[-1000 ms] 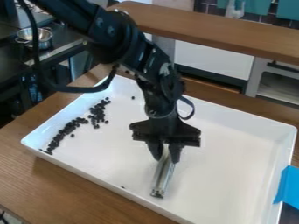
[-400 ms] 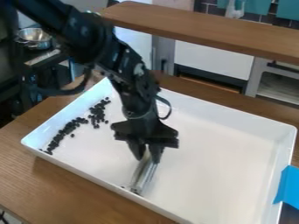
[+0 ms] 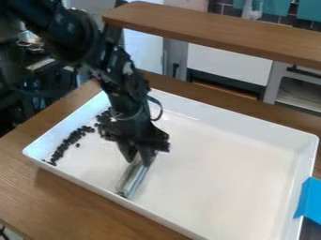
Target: Sweep into pile
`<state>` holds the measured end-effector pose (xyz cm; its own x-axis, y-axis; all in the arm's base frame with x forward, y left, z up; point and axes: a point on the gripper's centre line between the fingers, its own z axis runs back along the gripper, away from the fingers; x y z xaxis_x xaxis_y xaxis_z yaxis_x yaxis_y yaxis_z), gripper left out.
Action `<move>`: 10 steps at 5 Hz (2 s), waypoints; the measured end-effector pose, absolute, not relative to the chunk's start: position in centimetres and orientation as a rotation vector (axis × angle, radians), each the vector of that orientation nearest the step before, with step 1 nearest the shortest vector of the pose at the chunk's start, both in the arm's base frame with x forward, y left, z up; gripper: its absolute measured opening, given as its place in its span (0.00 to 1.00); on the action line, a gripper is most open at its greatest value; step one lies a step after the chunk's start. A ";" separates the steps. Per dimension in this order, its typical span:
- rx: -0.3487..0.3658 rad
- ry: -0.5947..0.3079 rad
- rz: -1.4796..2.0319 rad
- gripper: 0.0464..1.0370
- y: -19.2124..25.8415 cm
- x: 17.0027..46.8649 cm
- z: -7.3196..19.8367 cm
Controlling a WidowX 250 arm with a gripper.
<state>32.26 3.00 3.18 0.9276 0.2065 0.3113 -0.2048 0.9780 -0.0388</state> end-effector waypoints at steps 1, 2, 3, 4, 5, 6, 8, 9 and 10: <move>0.042 -0.325 0.193 0.30 4.8 32.1 3.2; 0.079 -0.320 0.191 0.30 7.3 31.8 3.3; 0.129 -0.328 0.185 0.30 9.6 31.9 3.9; 0.191 -0.336 0.171 0.30 11.4 32.3 4.3; 0.240 -0.326 0.174 0.30 13.1 32.9 4.1; 0.271 -0.324 0.180 0.30 13.7 33.0 4.2; 0.177 -0.302 0.239 0.30 11.7 33.3 5.6; 0.081 -0.322 0.281 0.30 8.8 35.3 8.0; 0.050 -0.377 0.403 0.30 7.1 37.8 9.3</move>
<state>37.80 7.13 9.29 0.8517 0.3737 0.3674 -0.3922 0.9195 -0.0263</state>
